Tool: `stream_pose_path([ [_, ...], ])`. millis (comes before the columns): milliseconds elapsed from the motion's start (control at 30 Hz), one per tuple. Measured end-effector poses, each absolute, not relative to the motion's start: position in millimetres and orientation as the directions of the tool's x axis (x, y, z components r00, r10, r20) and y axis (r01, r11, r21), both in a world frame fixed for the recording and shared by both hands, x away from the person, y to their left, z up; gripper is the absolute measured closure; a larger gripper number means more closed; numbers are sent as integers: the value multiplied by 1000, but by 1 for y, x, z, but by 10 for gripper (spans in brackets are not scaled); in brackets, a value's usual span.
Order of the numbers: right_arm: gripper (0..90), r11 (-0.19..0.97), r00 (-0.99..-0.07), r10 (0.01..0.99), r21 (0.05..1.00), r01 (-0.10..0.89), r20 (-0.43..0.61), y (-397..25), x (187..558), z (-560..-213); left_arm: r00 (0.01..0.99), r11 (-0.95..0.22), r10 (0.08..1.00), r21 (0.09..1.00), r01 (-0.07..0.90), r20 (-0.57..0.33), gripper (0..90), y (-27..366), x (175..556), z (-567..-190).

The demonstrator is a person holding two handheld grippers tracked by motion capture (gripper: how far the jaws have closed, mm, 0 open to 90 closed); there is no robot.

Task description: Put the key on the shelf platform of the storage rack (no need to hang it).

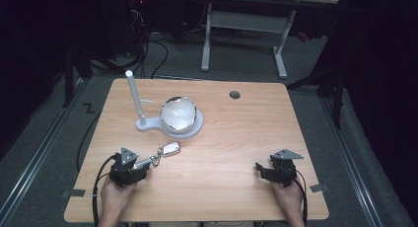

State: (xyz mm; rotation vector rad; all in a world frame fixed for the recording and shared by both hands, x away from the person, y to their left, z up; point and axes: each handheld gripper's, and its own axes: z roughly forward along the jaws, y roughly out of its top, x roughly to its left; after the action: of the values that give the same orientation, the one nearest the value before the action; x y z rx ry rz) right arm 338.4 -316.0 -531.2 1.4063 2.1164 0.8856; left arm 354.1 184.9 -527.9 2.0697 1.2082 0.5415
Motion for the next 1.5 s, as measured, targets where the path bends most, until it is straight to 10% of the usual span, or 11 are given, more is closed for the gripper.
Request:
stream_pose_path([
  [867, 300, 276, -381, 924, 720, 637, -16, -316, 338, -531, 527, -374, 850, 701, 607, -3, 738, 176, 361, -528],
  [1500, 300, 275, -381, 924, 720, 638, -15, -316, 338, -531, 541, -324, 840, 757, 568, -47, 750, 176, 356, -503],
])
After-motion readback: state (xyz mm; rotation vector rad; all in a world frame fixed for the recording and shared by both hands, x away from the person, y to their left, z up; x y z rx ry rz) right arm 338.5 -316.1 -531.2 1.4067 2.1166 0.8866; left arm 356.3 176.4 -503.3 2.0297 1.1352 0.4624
